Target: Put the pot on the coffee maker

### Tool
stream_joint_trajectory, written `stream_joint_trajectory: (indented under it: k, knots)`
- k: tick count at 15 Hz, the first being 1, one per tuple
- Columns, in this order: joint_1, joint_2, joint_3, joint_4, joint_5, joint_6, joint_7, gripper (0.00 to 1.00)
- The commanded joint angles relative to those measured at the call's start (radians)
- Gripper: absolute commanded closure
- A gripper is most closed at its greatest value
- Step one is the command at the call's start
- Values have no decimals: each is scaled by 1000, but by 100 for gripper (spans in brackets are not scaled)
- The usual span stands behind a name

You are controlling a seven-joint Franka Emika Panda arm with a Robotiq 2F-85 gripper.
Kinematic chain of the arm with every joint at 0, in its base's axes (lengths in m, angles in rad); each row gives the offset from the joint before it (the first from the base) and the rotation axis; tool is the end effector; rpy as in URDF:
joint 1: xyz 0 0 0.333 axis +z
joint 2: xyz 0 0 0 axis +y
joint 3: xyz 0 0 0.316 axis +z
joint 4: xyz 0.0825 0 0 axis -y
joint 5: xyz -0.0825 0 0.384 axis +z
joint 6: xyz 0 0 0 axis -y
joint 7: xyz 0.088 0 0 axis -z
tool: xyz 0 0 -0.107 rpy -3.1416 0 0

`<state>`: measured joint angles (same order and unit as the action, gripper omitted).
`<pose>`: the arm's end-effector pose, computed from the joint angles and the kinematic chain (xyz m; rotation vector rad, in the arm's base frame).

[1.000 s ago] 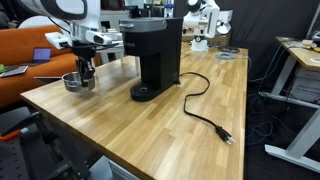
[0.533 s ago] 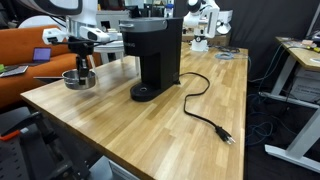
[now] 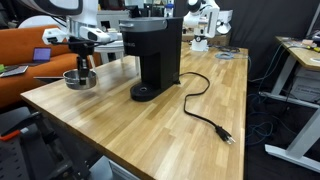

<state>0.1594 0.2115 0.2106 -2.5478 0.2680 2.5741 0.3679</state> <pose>0.4043 0.1572 0.1795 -3.0106 0.3602 0.3533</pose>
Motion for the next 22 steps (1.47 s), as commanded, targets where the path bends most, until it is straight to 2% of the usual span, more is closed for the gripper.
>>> stream_joint_trajectory:
  k: [1, 5, 9, 14, 15, 22]
  knots:
    - [8, -14, -7, -9, 76, 18, 23, 98]
    - [-1, -22, 17, -29, 247, 39, 7, 98]
    - [13, -38, 13, -82, 313, 43, 59, 98]
    - [75, -68, 11, -126, 235, 55, 161, 98]
    - [55, -23, 11, -95, 264, 29, 117, 93]
    - [74, -49, 10, -108, 248, 34, 148, 93]
